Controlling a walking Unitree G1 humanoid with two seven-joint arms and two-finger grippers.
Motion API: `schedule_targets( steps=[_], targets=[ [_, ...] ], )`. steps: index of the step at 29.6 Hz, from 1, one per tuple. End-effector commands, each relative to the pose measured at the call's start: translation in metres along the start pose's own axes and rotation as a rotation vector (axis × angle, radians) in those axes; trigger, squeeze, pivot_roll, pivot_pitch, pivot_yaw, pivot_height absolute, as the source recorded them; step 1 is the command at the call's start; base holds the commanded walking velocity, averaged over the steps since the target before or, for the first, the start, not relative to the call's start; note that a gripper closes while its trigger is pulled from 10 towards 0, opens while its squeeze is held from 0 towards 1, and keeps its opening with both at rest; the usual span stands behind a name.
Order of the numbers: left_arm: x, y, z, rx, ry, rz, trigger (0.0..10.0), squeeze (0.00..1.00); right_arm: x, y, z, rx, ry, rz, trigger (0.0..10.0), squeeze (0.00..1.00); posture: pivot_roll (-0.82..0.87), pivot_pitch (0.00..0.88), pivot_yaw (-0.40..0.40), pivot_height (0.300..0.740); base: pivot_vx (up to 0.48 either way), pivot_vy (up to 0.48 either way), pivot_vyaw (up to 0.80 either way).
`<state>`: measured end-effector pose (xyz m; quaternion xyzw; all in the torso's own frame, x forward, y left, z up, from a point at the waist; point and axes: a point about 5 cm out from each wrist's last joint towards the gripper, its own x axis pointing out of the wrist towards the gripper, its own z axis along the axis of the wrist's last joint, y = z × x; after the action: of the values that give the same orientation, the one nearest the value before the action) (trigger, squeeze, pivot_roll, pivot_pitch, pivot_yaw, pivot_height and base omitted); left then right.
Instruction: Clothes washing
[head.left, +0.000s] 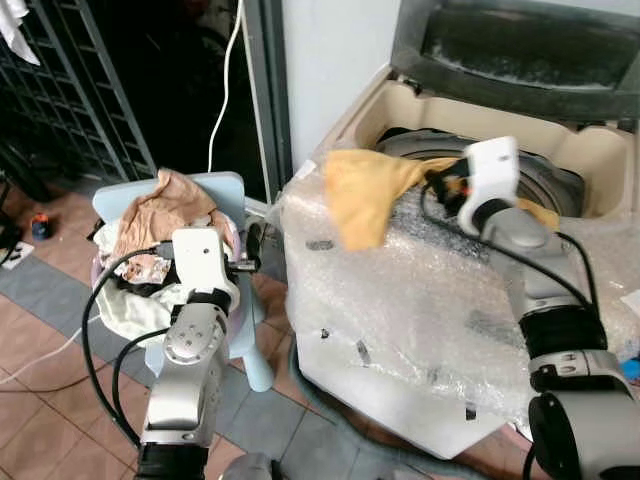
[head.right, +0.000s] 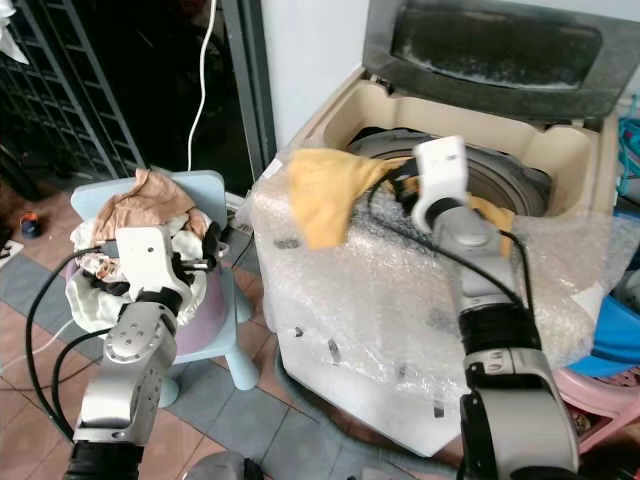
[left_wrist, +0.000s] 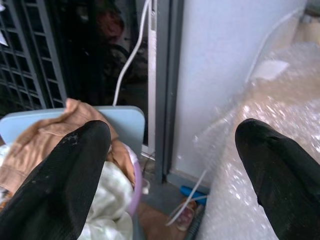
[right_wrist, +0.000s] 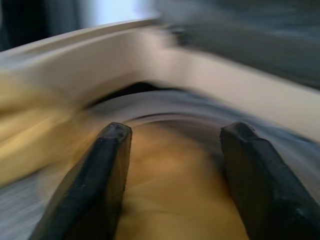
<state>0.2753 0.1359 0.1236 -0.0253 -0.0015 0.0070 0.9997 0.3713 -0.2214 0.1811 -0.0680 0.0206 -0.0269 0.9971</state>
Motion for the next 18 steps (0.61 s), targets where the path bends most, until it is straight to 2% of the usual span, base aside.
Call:
schedule_targets(
  steps=[1, 5, 9, 11, 13, 14, 16, 17, 18],
  targets=[
    [0.0, 0.006, 0.004, 0.007, -0.01, 0.033, 10.0, 0.0, 0.002, -0.025, 0.02, 0.011, -0.071, -0.164, 10.0, 1.0, -0.02, 0.0, 0.003, 0.74, 0.0, 0.0, 0.0],
    [-0.002, 0.008, -0.001, 0.014, 0.01, 0.037, 10.0, 0.0, -0.002, -0.029, 0.027, -0.023, -0.126, -0.206, 10.0, 1.0, -0.05, 0.008, 0.026, 0.74, 0.0, 0.0, 0.0],
    [0.002, 0.004, 0.003, 0.02, -0.002, 0.006, 10.0, 0.0, -0.014, -0.021, 0.029, 0.015, -0.192, -0.179, 10.0, 1.0, -0.05, 0.001, 0.04, 0.74, 0.0, 0.0, 0.0],
    [0.003, 0.004, 0.004, 0.018, -0.003, 0.007, 10.0, 0.0, -0.024, -0.004, 0.029, 0.071, -0.243, -0.072, 10.0, 1.0, -0.07, 0.003, 0.032, 0.74, 0.0, 0.0, 0.0],
    [0.002, 0.005, 0.002, 0.01, 0.006, 0.012, 10.0, 0.0, -0.038, 0.029, 0.033, 0.059, -0.309, 0.151, 10.0, 1.0, -0.08, 0.012, 0.036, 0.74, 0.0, 0.0, 0.0],
    [0.002, 0.005, 0.002, 0.01, 0.006, 0.012, 10.0, 0.0, -0.038, 0.029, 0.033, 0.059, -0.309, 0.151, 10.0, 1.0, -0.08, 0.012, 0.036, 0.74, 0.0, 0.0, 0.0],
    [-0.001, 0.002, -0.005, -0.001, 0.031, 0.0, 10.0, 0.0, -0.055, 0.066, 0.034, 0.03, -0.347, 0.396, 10.0, 1.0, -0.09, 0.0, 0.041, 0.74, 0.0, 0.0, 0.0],
    [-0.001, 0.002, -0.005, -0.001, 0.031, 0.0, 10.0, 0.0, -0.055, 0.066, 0.034, 0.03, -0.347, 0.396, 10.0, 1.0, -0.09, 0.0, 0.041, 0.74, 0.0, 0.0, 0.0],
    [-0.002, 0.0, -0.008, -0.005, 0.038, -0.005, 10.0, 0.0, -0.06, 0.075, 0.033, 0.033, -0.353, 0.454, 10.0, 1.0, -0.09, 0.0, 0.043, 0.74, 0.0, 0.0, 0.0]
  ],
)
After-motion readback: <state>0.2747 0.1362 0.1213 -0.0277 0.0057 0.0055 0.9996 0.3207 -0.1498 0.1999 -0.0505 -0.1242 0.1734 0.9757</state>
